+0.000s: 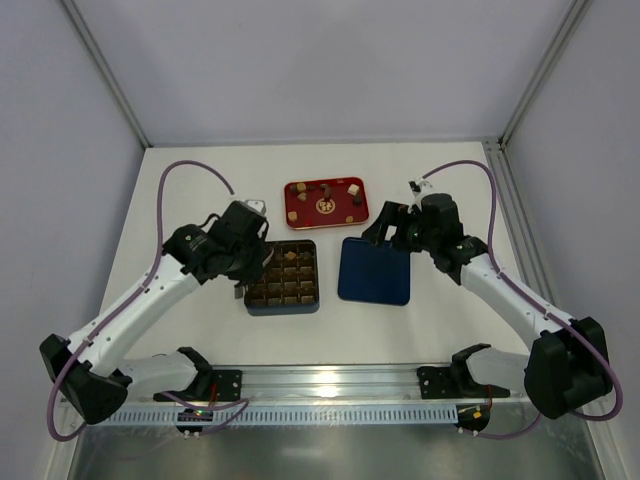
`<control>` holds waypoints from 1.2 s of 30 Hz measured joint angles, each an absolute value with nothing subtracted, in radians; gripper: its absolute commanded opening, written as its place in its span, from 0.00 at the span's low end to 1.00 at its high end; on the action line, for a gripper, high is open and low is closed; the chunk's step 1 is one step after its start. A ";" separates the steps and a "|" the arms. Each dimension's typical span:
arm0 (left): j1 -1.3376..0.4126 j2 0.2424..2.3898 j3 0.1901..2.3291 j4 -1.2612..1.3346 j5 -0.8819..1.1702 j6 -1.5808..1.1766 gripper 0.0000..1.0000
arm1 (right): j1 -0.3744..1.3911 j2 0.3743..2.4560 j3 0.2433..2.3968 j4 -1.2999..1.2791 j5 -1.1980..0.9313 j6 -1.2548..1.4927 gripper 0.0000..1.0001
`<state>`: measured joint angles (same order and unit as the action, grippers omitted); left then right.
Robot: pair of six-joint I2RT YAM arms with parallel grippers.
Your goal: Pack the chocolate
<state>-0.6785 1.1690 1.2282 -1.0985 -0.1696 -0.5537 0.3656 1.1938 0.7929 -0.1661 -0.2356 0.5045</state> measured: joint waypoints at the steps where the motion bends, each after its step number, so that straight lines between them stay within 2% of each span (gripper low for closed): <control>1: -0.686 1.163 1.212 -1.100 -0.168 -0.561 0.21 | 0.366 1.194 0.793 -0.166 -0.236 0.505 0.94; 12: -0.731 1.154 1.140 -1.105 -0.176 -0.621 0.22 | 0.366 1.196 0.793 -0.165 -0.235 0.507 0.94; 14: -0.733 1.154 1.140 -1.105 -0.185 -0.625 0.24 | 0.366 1.198 0.793 -0.165 -0.235 0.507 0.94; 16: -0.734 1.154 1.140 -1.106 -0.196 -0.627 0.32 | 0.366 1.198 0.793 -0.165 -0.235 0.507 0.93; 24: -0.738 1.154 1.140 -1.120 -0.228 -0.629 0.44 | 0.366 1.198 0.793 -0.165 -0.235 0.507 0.94; 31: -0.740 1.155 1.166 -1.142 -0.232 -0.628 0.44 | 0.366 1.200 0.793 -0.165 -0.236 0.507 0.93; 36: -0.740 1.174 1.299 -1.150 -0.225 -0.623 0.43 | 0.366 1.200 0.793 -0.165 -0.235 0.506 0.94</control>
